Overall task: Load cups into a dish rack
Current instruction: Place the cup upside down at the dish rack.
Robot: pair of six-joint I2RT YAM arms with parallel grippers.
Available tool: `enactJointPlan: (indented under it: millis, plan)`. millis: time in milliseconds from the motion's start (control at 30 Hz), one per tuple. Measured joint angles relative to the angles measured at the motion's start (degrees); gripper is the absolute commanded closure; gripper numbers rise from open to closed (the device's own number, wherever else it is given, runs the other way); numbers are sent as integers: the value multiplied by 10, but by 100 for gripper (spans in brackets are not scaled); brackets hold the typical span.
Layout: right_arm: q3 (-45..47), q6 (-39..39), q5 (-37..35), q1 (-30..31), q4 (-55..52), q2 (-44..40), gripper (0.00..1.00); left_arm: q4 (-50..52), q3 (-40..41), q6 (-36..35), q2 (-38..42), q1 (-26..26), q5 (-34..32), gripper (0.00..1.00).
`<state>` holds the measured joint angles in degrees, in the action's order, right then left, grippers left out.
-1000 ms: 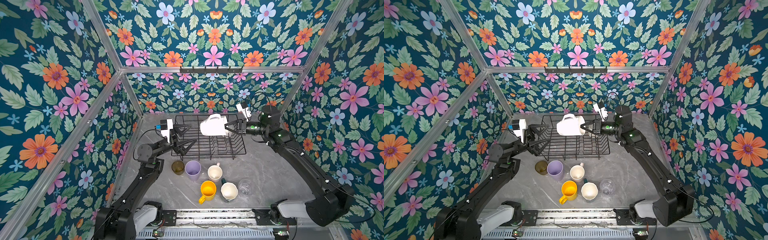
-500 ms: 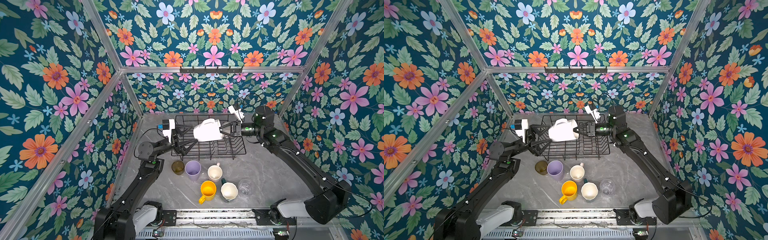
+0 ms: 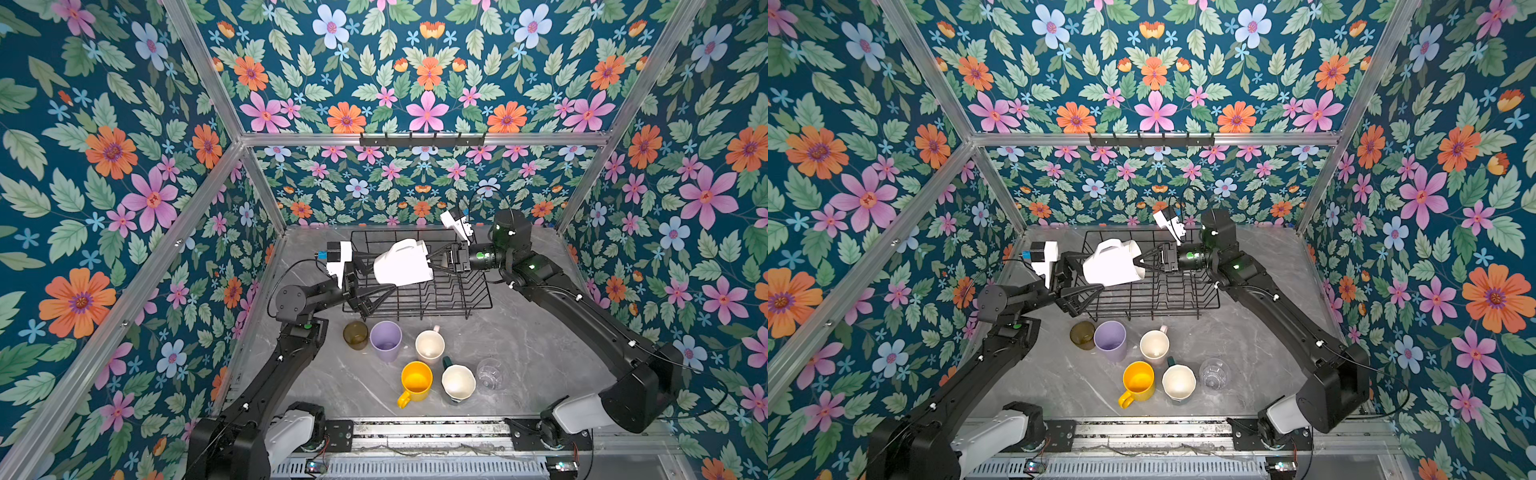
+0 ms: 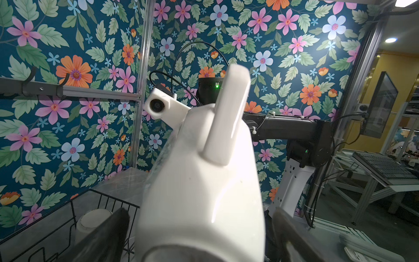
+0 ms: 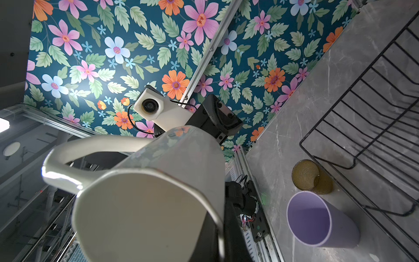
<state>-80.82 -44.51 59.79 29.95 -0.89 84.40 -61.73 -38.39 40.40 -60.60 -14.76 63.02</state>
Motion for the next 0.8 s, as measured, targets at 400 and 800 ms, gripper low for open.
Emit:
enactJointPlan:
  millis: [400, 800]
  plan:
    - [-19, -15, 16, 22, 24, 39, 100, -16, 0, 15, 5, 0, 14, 1]
    - [-26, -37, 36, 34, 56, 62, 100, -61, 0, 46, -9, 0, 25, 5]
